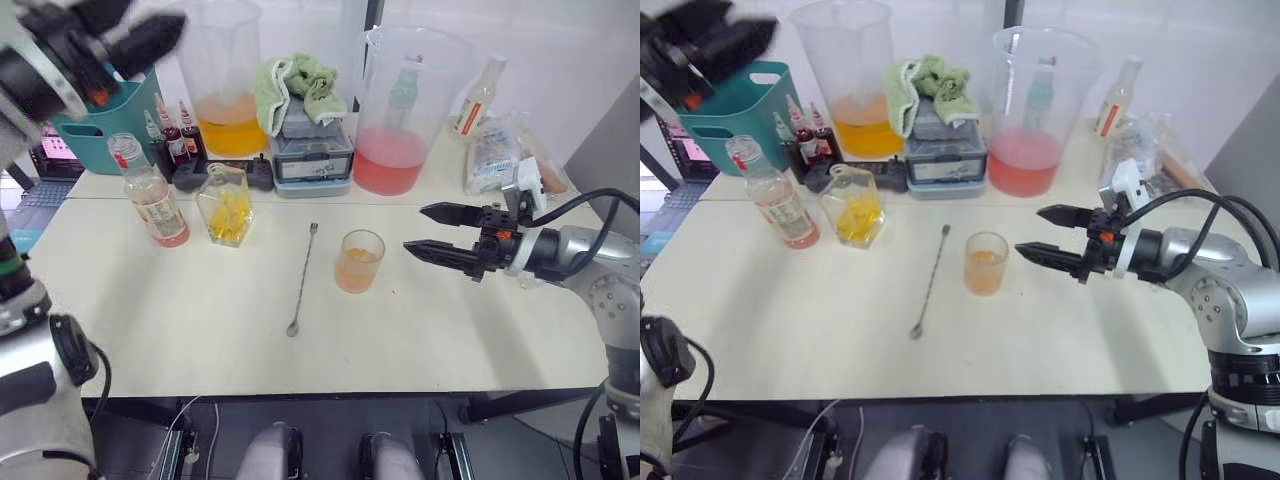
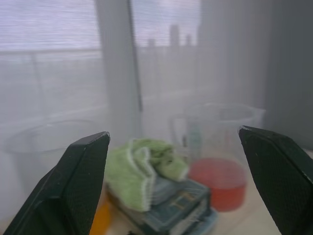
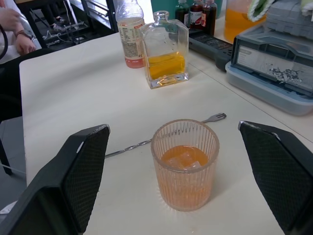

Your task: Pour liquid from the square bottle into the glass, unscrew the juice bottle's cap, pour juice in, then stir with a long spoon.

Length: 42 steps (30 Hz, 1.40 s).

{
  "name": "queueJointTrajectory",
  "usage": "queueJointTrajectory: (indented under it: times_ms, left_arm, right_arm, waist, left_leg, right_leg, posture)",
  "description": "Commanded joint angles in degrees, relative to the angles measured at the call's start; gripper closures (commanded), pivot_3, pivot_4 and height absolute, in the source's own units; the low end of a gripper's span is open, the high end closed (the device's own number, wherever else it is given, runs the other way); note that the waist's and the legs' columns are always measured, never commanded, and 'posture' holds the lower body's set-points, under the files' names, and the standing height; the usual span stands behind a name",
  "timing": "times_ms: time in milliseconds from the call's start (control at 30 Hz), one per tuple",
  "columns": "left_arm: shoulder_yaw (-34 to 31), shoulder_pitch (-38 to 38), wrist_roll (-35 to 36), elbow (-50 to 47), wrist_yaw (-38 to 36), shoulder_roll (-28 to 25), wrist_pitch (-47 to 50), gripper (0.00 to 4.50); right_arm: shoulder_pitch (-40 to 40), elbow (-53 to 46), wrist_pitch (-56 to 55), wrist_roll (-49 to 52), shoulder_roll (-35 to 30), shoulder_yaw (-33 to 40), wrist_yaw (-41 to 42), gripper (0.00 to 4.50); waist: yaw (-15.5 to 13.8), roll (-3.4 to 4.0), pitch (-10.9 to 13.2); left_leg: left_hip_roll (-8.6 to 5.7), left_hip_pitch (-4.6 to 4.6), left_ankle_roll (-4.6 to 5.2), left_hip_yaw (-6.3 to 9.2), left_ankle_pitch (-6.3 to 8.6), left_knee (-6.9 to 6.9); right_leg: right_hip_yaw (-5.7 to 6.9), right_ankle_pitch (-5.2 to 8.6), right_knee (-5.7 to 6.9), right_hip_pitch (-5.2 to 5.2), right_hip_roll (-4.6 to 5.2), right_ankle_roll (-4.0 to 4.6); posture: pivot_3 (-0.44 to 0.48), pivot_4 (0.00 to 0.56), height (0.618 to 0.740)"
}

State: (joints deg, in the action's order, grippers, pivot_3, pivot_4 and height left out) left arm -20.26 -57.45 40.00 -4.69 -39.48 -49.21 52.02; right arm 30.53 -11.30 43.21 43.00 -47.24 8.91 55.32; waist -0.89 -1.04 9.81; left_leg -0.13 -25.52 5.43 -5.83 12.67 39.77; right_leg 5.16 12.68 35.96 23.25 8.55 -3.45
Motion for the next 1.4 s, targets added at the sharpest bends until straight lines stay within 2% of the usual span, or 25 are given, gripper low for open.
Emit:
queueJointTrajectory:
  times_ms: [33, 233, 400, 500, 567, 667, 867, 1033, 1133, 1200, 1400]
  left_arm:
    - [-1.9, 5.8, 3.7, -8.7, 0.5, -1.3, 3.6, 0.05]
    - [-5.3, 23.7, 2.0, -17.4, 0.6, -0.7, -0.7, 0.05]
    - [-5.2, 37.6, -0.7, -18.3, -1.0, 0.6, -5.7, 0.05]
    - [-4.2, 45.2, -4.2, -17.6, -2.9, 0.1, -10.2, 0.05]
    - [-5.0, 50.9, -5.9, -17.0, -4.7, 1.3, -14.6, 0.05]
    - [-9.4, 56.2, -5.9, -13.4, -5.6, 5.0, -19.9, 0.05]
    - [-12.1, 62.0, -9.3, -6.5, -10.2, 6.2, -31.5, 0.05]
    - [-12.0, 64.8, -10.2, -0.2, -14.9, 5.3, -36.4, 0.05]
    - [-11.0, 64.9, -9.7, -0.3, -15.9, 5.4, -36.3, 0.05]
    - [-8.2, 64.3, -11.3, -1.9, -15.1, 4.5, -34.3, 0.05]
    - [-2.8, 58.0, -8.9, -11.2, -6.9, 6.2, -25.0, 0.05]
  right_arm:
    - [0.4, -0.1, -0.9, -0.8, -0.5, 0.2, 0.8, 0.0]
    - [-3.9, -0.1, -4.1, -4.3, -1.4, 0.8, 1.2, 0.0]
    - [-4.7, 1.8, 0.5, -2.6, -1.5, 3.0, -0.9, 0.0]
    - [-6.4, 2.0, -1.5, -3.9, -1.9, 3.7, -0.1, 0.0]
    - [-10.5, 2.4, -8.0, -5.4, -1.8, 6.2, 3.2, 0.0]
    - [-17.7, 4.3, -13.5, -6.1, -2.3, 12.2, 6.0, 0.0]
    - [-25.1, 6.3, -15.0, -7.4, -5.2, 18.4, 6.7, 0.0]
    - [-30.2, 13.4, -18.4, -9.3, -8.0, 23.5, 10.1, 0.0]
    - [-31.1, 17.9, -20.7, -10.4, -9.2, 24.6, 11.9, 0.0]
    - [-31.4, 18.8, -21.0, -10.4, -9.7, 24.9, 12.7, 0.0]
    - [-33.7, 17.0, -19.8, -9.1, -10.6, 26.8, 15.4, 0.0]
  waist:
    - [0.3, 0.01, 0.0]
    - [0.4, 0.01, 0.0]
    - [0.1, 0.02, 0.0]
    - [0.1, 0.04, 0.0]
    - [0.0, 0.03, 0.0]
    - [-0.5, 0.1, -0.1]
    - [-0.5, 0.22, -0.1]
    - [-0.7, 0.35, -0.2]
    - [-0.7, 0.35, -0.2]
    - [-0.6, 0.37, -0.2]
    - [-0.8, 0.38, -0.2]
  left_leg:
    - [0.02, 0.01, -0.02, 0.0, -0.01, -0.01]
    - [0.04, 0.11, -0.08, -0.04, -0.04, -0.09]
    - [0.04, 0.1, -0.34, -0.06, 0.11, -0.09]
    - [0.04, 0.13, -0.5, -0.09, 0.2, -0.12]
    - [0.04, 0.12, -0.52, -0.08, 0.22, -0.15]
    - [0.02, 0.16, -0.46, -0.11, 0.26, -0.21]
    - [0.14, 0.25, -0.53, -0.23, 0.24, -0.3]
    - [0.18, 0.36, -0.44, -0.32, 0.31, -0.48]
    - [0.19, 0.35, -0.41, -0.36, 0.32, -0.49]
    - [0.22, 0.36, -0.41, -0.36, 0.33, -0.49]
    - [0.2, 0.36, -0.37, -0.35, 0.34, -0.51]
  right_leg:
    - [0.0, 0.0, -0.02, 0.01, -0.02, 0.0]
    - [-0.05, 0.02, -0.11, 0.0, -0.04, 0.04]
    - [-0.07, 0.02, -0.21, 0.0, -0.01, 0.05]
    - [-0.08, 0.03, -0.24, 0.04, 0.04, 0.07]
    - [-0.06, 0.06, -0.24, 0.06, 0.03, 0.11]
    - [-0.06, 0.06, -0.36, 0.0, 0.09, 0.1]
    - [-0.05, 0.06, -0.64, 0.04, 0.11, 0.15]
    - [-0.03, 0.03, -0.91, 0.11, 0.2, 0.19]
    - [-0.03, 0.03, -0.94, 0.13, 0.21, 0.19]
    - [-0.04, 0.02, -0.94, 0.13, 0.24, 0.19]
    - [-0.04, 0.0, -0.93, 0.03, 0.34, 0.16]
  posture:
    - [0.0, 0.15, 0.739]
    - [0.0, 0.15, 0.739]
    - [0.0, 0.15, 0.739]
    - [0.0, 0.15, 0.739]
    - [0.0, 0.15, 0.739]
    - [0.0, 0.15, 0.739]
    - [0.0, 0.15, 0.739]
    - [0.0, 0.15, 0.739]
    - [0.0, 0.15, 0.739]
    - [0.0, 0.15, 0.739]
    - [0.0, 0.15, 0.739]
